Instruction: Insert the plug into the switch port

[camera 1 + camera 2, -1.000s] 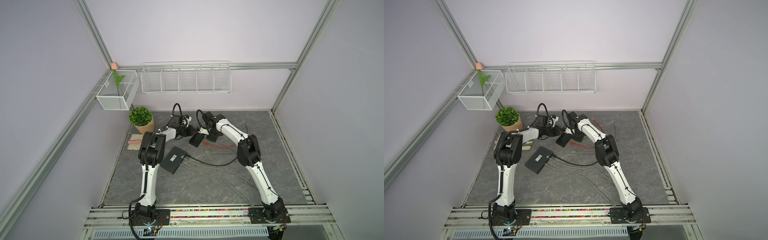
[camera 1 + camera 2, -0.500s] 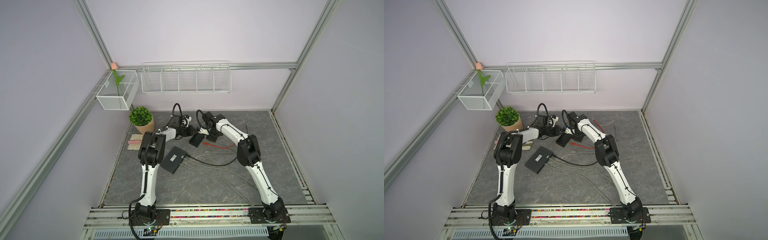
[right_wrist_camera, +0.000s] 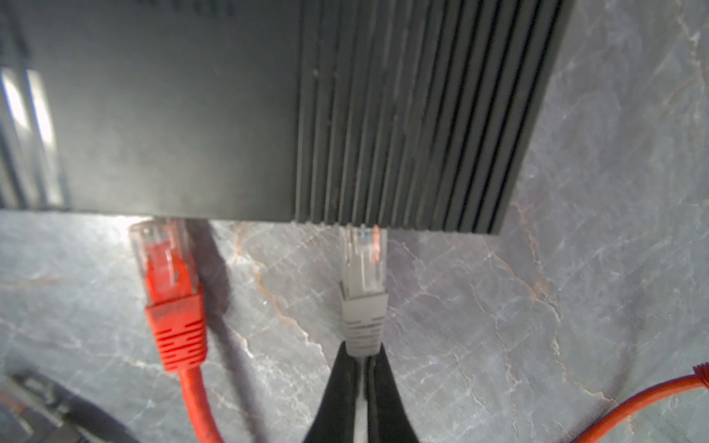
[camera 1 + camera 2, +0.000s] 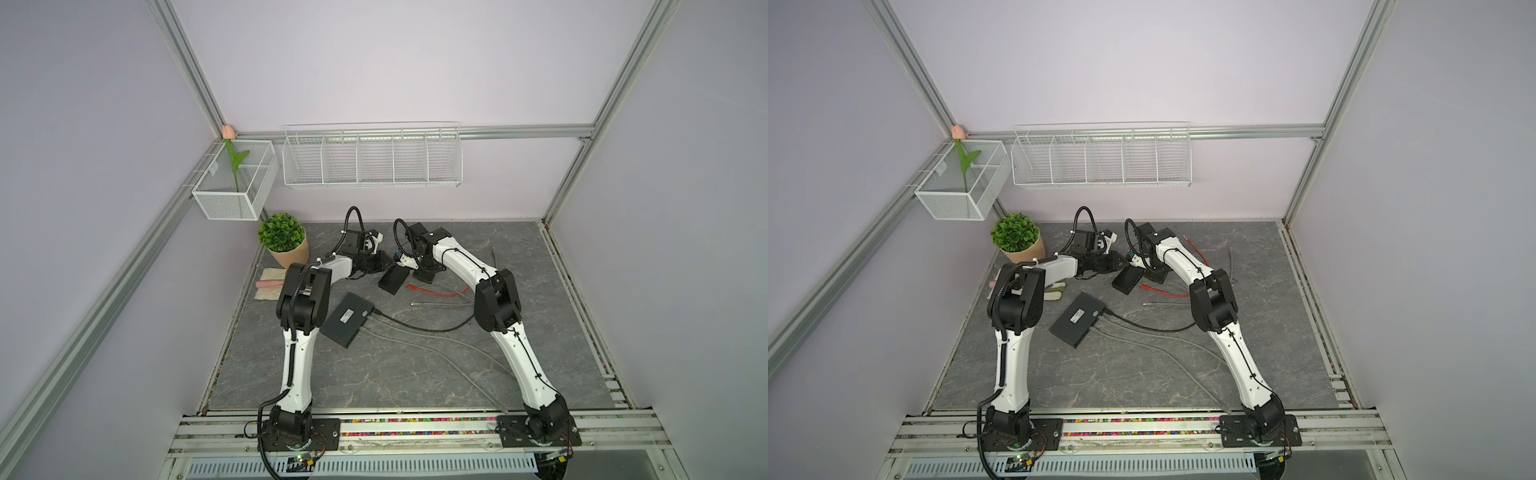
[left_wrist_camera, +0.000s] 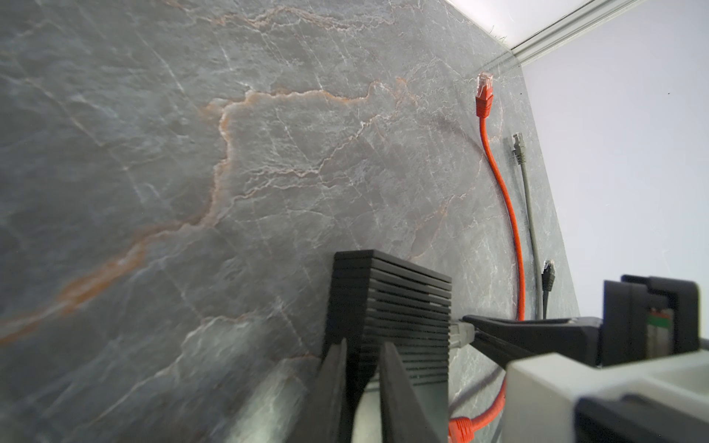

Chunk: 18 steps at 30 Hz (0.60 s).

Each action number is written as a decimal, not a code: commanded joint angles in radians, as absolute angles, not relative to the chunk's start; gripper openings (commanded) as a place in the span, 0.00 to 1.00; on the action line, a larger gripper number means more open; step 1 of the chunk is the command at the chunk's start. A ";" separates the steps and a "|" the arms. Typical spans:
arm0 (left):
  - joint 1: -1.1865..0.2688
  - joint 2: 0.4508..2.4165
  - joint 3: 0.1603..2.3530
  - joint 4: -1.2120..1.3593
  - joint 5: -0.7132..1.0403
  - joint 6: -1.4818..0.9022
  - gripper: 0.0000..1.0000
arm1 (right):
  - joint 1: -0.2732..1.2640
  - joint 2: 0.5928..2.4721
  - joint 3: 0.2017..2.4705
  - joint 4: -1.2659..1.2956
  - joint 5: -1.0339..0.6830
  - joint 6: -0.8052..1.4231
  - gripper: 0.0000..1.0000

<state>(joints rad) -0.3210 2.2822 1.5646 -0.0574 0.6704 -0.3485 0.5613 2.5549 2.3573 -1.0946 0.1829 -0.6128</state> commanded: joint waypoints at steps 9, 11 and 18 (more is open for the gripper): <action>-0.338 2.287 1.557 -0.048 0.670 -0.351 0.18 | 0.559 2.606 2.424 -1.125 0.167 -0.599 0.07; -0.339 2.286 1.557 -0.049 0.671 -0.351 0.18 | 0.559 2.607 2.427 -1.124 0.169 -0.598 0.06; -0.344 2.293 1.562 -0.052 0.671 -0.350 0.17 | 0.564 2.600 2.432 -1.116 0.159 -0.592 0.07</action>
<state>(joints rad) -0.3264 2.2822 1.5646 -0.0570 0.6510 -0.3542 0.5606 2.5908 2.4050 -1.1187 0.1833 -0.6113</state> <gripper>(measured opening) 0.174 0.078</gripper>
